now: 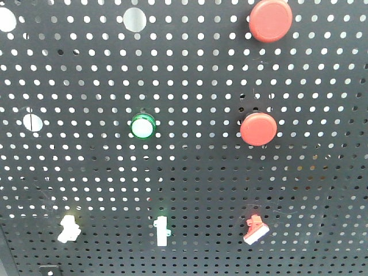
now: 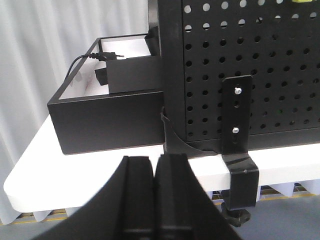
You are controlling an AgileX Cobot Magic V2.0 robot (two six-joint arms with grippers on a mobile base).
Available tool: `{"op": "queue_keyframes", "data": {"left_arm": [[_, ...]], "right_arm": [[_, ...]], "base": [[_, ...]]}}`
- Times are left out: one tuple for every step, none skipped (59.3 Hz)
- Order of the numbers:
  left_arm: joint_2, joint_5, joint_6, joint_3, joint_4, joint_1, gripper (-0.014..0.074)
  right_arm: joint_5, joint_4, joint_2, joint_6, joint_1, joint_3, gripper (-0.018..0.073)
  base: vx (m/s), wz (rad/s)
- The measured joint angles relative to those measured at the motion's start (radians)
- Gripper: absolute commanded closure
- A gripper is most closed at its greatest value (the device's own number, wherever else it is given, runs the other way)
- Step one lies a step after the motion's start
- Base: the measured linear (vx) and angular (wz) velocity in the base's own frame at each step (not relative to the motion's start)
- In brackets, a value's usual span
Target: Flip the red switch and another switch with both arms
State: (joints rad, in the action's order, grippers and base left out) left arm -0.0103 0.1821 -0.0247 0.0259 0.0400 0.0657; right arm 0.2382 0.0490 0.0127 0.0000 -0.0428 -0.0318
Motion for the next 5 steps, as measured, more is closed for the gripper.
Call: {"op": "queue_keyframes", "data": {"left_arm": [[0.0, 0.0, 0.0, 0.0, 0.0, 0.0, 0.0594], [0.0, 0.0, 0.0, 0.0, 0.0, 0.0, 0.0594], [0.0, 0.0, 0.0, 0.0, 0.0, 0.0, 0.0594], [0.0, 0.0, 0.0, 0.0, 0.0, 0.0, 0.0594], [0.0, 0.0, 0.0, 0.0, 0.0, 0.0, 0.0594]], "right_arm": [[0.0, 0.0, 0.0, 0.0, 0.0, 0.0, 0.0566], [0.0, 0.0, 0.0, 0.0, 0.0, 0.0, 0.0566], [0.0, 0.0, 0.0, 0.0, 0.0, 0.0, 0.0566], [0.0, 0.0, 0.0, 0.0, 0.0, 0.0, 0.0566], [0.0, 0.0, 0.0, 0.0, 0.0, 0.0, 0.0566]], "base": [[0.0, 0.0], [0.0, 0.0], [0.0, 0.0], [0.0, 0.0], [0.0, 0.0]]}}
